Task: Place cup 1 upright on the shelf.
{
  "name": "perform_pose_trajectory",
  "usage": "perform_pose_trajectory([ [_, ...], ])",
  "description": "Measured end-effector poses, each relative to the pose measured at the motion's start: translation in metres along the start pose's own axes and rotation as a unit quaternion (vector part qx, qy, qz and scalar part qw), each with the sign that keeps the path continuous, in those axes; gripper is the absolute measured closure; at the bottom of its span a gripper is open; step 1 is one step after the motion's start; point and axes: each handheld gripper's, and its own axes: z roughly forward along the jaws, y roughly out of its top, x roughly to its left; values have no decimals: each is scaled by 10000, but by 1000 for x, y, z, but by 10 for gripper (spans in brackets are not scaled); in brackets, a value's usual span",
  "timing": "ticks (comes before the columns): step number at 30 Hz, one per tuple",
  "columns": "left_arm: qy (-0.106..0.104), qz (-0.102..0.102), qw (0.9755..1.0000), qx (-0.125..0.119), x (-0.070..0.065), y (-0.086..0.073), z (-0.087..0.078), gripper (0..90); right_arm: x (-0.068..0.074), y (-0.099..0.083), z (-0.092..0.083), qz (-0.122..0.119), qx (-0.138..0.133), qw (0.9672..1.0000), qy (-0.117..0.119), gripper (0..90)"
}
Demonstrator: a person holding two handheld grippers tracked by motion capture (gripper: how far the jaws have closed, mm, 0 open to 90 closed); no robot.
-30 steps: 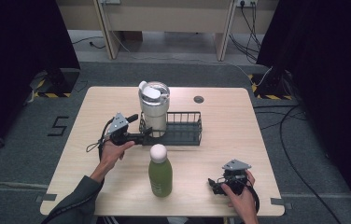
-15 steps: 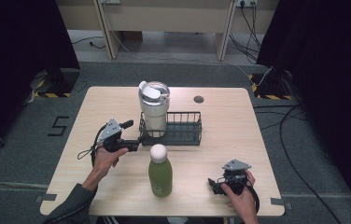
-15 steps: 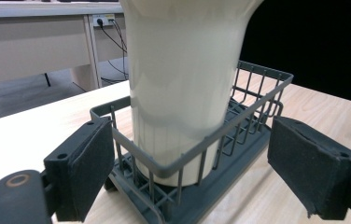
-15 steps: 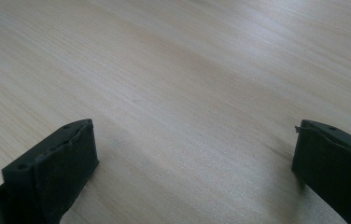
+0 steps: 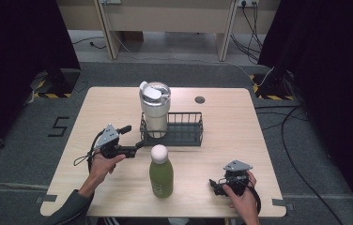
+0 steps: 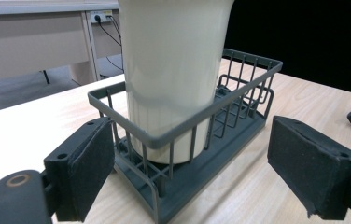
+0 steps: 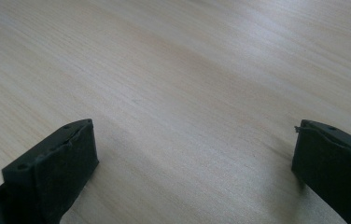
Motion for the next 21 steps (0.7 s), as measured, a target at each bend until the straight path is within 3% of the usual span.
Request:
perform_pose_trajectory([
  [21,53,-49,9996,282,-5,-29,-24,145,1,0,0,23,8,10000,9,5],
])
